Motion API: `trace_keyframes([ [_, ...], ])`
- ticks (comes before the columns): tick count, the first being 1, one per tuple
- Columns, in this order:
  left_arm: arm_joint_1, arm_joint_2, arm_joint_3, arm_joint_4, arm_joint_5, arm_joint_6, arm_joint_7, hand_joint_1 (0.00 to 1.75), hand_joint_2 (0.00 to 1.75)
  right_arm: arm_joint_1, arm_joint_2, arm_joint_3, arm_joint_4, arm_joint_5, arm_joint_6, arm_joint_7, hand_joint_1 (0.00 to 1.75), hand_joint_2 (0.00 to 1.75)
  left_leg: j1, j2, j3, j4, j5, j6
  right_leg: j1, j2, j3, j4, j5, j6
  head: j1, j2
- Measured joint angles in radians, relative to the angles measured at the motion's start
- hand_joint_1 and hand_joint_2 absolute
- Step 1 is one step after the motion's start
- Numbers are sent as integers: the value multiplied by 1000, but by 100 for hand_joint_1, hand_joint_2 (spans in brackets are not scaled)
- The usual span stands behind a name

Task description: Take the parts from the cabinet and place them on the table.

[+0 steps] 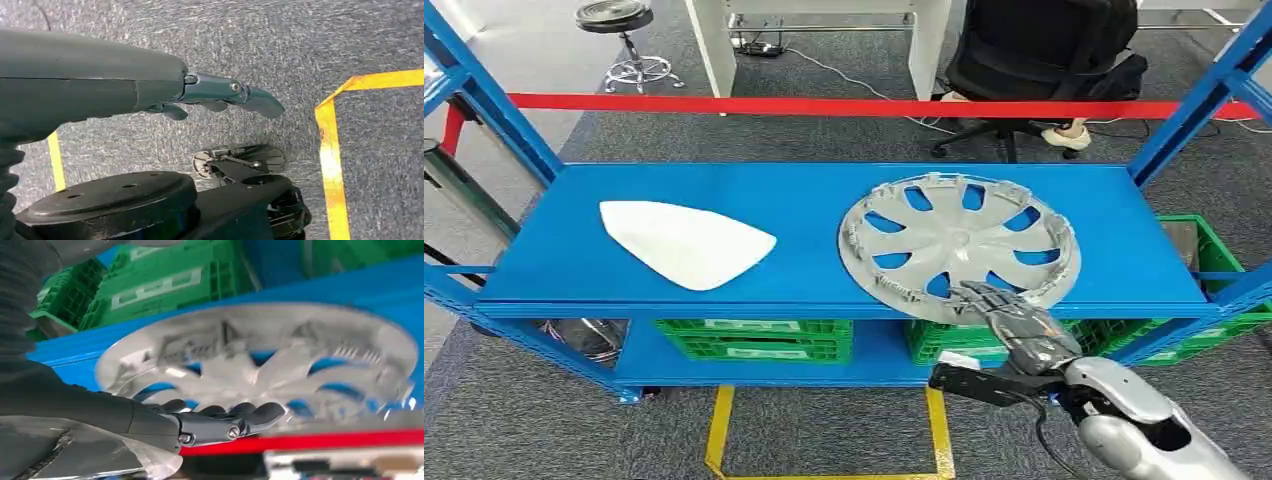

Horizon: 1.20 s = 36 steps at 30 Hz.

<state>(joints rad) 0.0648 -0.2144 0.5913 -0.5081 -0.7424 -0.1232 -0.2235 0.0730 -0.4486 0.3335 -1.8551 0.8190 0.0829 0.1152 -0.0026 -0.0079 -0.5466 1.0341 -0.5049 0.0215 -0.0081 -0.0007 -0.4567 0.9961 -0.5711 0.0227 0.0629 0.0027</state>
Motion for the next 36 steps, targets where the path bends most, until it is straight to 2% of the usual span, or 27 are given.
trace_keyframes([
  [4, -7, 9, -16, 13, -11, -1, -6, 0, 175, -63, -44, 60, 40, -37, 60, 36, 0, 175, 0, 0, 0, 0, 0, 0, 0, 0, 0, 0, 0, 0, 0, 0],
  [7, -10, 14, -32, 16, -14, -11, -6, 0, 175, -113, -78, 113, 85, -43, 119, 108, 0, 175, 0, 0, 0, 0, 0, 0, 0, 0, 0, 0, 0, 0, 0, 0],
  [10, -9, 18, -49, 16, -7, -19, 8, 0, 175, -161, -87, 143, 115, -4, 130, 145, 0, 175, 0, 0, 0, 0, 0, 0, 0, 1, 0, 0, 0, 0, 0, 0],
  [15, -5, 18, -64, 13, 4, -31, 20, 0, 175, -202, -88, 170, 148, 35, 128, 168, 0, 175, 0, 0, 0, 0, 0, 0, 0, 0, 0, 0, 0, 0, 0, 0],
  [23, 8, 16, -79, -18, 24, -48, 46, 0, 175, -231, -88, 190, 177, 70, 132, 180, 0, 175, 0, 0, 0, 0, 1, 1, 0, 0, 0, 0, 0, 0, 0, 0],
  [36, 29, 14, -97, -51, 45, -53, 57, 0, 175, -230, -80, 196, 177, 98, 83, 141, 0, 175, 0, 0, 0, 0, 1, 1, 0, 0, 0, 0, 1, 0, 0, 0],
])
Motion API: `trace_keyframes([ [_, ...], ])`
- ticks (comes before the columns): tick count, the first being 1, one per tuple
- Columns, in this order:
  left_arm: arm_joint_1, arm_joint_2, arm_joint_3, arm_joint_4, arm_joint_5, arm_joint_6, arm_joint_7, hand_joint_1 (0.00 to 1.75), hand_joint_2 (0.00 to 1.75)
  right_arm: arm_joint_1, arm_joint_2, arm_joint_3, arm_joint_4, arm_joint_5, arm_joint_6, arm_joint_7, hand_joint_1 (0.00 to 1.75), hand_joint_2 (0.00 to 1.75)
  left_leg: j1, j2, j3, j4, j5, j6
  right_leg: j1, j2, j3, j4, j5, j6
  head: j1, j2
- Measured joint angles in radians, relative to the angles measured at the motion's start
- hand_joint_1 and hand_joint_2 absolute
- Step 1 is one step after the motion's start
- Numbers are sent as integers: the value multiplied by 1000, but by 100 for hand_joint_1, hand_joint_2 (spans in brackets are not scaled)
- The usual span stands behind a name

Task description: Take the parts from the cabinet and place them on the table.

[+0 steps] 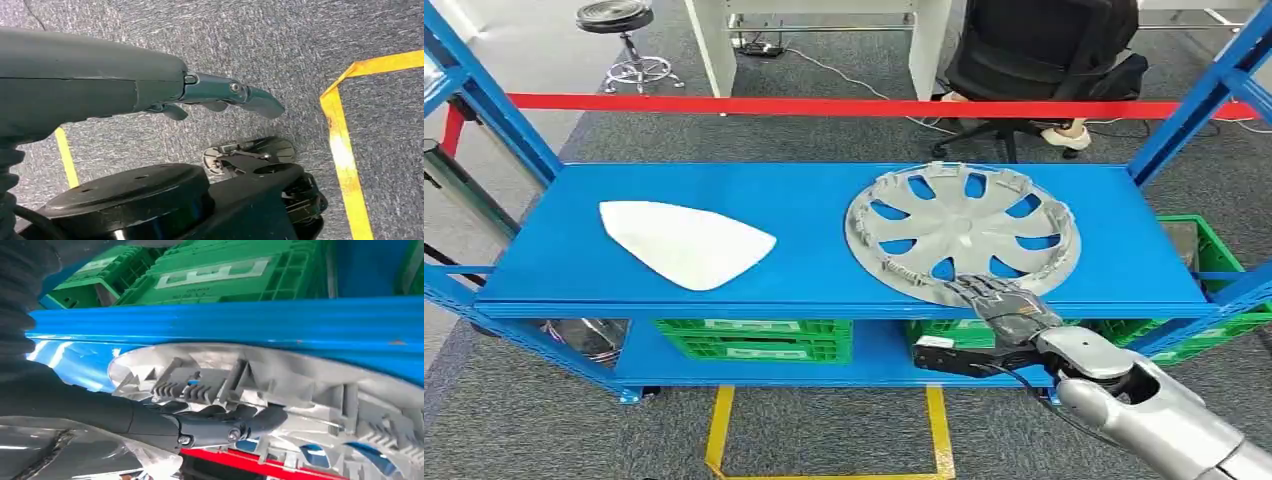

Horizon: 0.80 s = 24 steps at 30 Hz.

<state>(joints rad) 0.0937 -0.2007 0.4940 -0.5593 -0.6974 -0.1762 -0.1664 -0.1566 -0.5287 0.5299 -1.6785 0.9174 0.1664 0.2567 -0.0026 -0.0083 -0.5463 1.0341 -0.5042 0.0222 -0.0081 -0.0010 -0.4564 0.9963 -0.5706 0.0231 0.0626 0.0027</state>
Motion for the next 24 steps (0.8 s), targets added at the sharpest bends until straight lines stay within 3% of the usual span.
trace_keyframes([
  [7, 5, -2, -3, -8, -2, 0, 0, 0, 175, 7, 13, 0, -23, -77, 10, -31, 0, 175, 0, 0, 0, 0, 0, 0, 0, 0, 0, 0, 0, 0, 0, 0],
  [19, 13, -6, -7, -20, -3, 0, 0, 0, 175, 12, 20, 7, -48, -16, -27, 12, 0, 175, 0, 0, 0, 0, 0, 0, 0, 0, 0, 0, 0, 0, 0, 0],
  [24, 25, -7, -7, -42, -15, -16, 10, 0, 175, 35, 29, -31, -49, 8, -25, 43, 0, 175, 0, 0, 0, 0, 0, 0, 0, 0, 0, 0, 0, 0, 0, 0],
])
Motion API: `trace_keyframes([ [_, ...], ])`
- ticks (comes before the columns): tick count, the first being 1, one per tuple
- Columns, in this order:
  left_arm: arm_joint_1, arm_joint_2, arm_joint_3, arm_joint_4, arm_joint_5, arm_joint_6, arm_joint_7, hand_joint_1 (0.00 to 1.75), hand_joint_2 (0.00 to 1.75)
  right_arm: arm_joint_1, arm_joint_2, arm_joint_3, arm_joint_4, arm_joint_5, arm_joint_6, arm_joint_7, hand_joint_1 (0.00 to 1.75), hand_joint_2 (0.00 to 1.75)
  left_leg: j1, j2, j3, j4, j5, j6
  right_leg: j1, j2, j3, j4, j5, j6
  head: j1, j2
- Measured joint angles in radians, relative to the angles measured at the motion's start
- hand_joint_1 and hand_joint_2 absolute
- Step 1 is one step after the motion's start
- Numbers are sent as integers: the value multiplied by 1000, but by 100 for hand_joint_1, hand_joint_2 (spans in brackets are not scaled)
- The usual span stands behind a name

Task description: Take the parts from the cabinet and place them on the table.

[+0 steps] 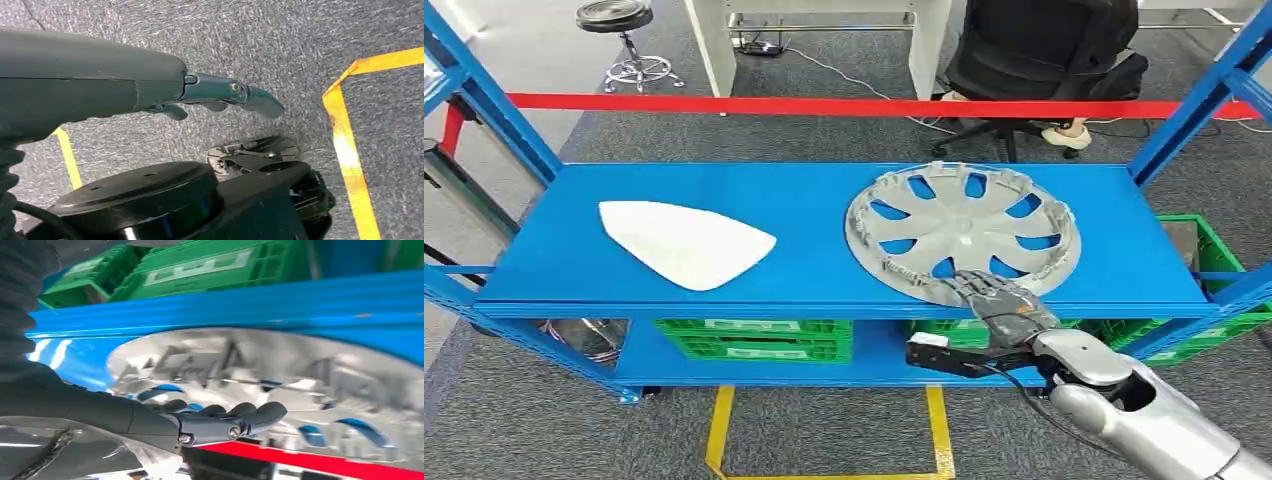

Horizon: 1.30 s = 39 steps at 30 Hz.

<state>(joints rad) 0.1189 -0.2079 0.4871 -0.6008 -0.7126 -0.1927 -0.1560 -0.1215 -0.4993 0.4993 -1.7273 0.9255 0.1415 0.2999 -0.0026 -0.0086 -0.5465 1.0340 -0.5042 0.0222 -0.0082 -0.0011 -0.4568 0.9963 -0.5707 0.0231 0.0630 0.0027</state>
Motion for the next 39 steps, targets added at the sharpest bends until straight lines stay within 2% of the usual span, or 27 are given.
trace_keyframes([
  [6, 16, -6, 0, -34, -18, -14, 14, 0, 175, 37, 11, -65, 5, -6, 12, 21, 0, 175, 0, 0, 0, 0, 0, 0, 0, 0, 0, 0, 0, 0, 0, 0],
  [17, 27, -15, 3, -74, -41, -31, 31, 0, 175, 62, 28, -136, 29, -28, 38, 31, 0, 175, 0, -1, 0, 0, 0, 0, 0, -1, 0, 0, 0, 0, 0, 0],
  [25, 24, -16, 3, -83, -60, -38, 32, 0, 175, -12, 47, -145, 116, -53, 82, 20, 0, 175, 0, -1, 0, 0, 1, 0, 0, -1, 0, 0, 0, 0, 0, 0],
  [39, 18, -16, 3, -83, -70, -37, 35, 0, 175, -99, 80, -139, 200, -71, 89, 19, 0, 175, 0, -1, 0, 0, 1, 0, 0, -1, 1, 0, 0, 0, 0, 0],
])
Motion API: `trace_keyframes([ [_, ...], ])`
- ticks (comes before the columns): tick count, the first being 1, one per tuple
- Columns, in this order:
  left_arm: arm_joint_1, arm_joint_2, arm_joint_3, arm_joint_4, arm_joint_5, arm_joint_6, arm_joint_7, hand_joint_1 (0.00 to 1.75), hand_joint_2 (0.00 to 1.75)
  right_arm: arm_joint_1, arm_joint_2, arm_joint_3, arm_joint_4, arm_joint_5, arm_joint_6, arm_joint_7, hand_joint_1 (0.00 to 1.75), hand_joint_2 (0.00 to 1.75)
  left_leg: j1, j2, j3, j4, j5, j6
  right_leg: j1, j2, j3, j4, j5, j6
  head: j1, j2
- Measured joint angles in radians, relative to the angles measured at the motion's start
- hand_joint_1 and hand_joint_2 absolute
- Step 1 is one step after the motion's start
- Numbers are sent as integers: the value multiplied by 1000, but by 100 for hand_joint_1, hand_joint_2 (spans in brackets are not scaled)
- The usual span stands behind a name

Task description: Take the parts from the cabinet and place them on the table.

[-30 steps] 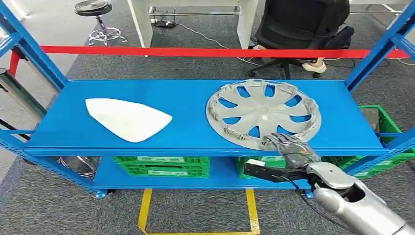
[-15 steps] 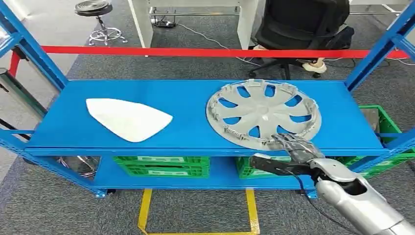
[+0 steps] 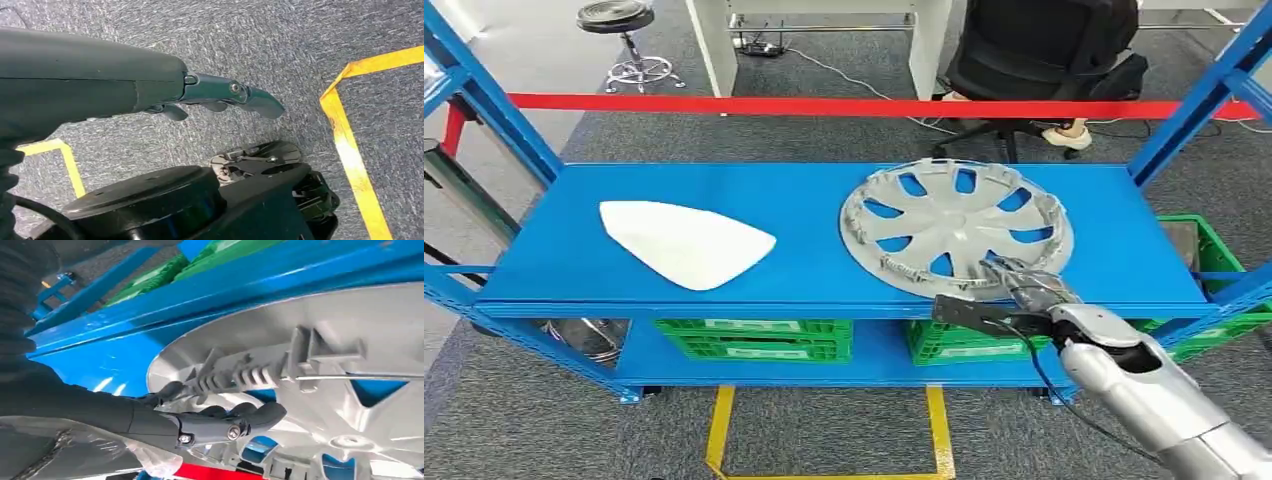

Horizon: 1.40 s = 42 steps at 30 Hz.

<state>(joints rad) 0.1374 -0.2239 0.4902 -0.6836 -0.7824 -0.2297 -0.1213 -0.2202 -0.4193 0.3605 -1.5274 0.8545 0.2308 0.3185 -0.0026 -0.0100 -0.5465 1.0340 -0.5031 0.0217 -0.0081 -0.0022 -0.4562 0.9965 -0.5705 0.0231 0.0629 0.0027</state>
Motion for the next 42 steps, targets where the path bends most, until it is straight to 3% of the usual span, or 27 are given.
trace_keyframes([
  [12, 5, 0, 0, -5, -4, -5, 1, 0, 175, -24, 31, 13, 23, -14, 0, -8, 0, 175, 0, 0, 0, 0, 0, 0, 0, 0, 0, 0, 0, 0, 0, 0],
  [13, 6, 0, 0, -9, -9, -13, 3, 0, 175, -26, 34, 16, 24, -25, 8, -13, 73, 175, 0, 0, 0, 0, 0, 0, 0, 0, 0, 0, 0, 0, 0, 0],
  [14, 8, 0, 0, -12, -14, -18, 5, 0, 175, -30, 37, 19, 26, -38, 19, -18, 175, 175, 0, 0, 0, 0, 0, 0, 0, 0, 0, 0, 0, 0, 0, 0],
  [25, 8, 13, 0, -25, -41, -29, 5, 0, 175, -118, 35, 124, 56, -177, 109, -61, 175, 175, 0, 0, 1, 0, 0, 0, 0, 1, 0, 0, 0, 0, 0, 0],
  [42, 6, 36, -27, -21, -14, 3, -21, 0, 175, -178, -48, 333, -18, -304, 161, -103, 175, 175, 0, 1, 2, 0, 0, 0, 0, 1, 1, 0, 0, 0, 0, 0],
])
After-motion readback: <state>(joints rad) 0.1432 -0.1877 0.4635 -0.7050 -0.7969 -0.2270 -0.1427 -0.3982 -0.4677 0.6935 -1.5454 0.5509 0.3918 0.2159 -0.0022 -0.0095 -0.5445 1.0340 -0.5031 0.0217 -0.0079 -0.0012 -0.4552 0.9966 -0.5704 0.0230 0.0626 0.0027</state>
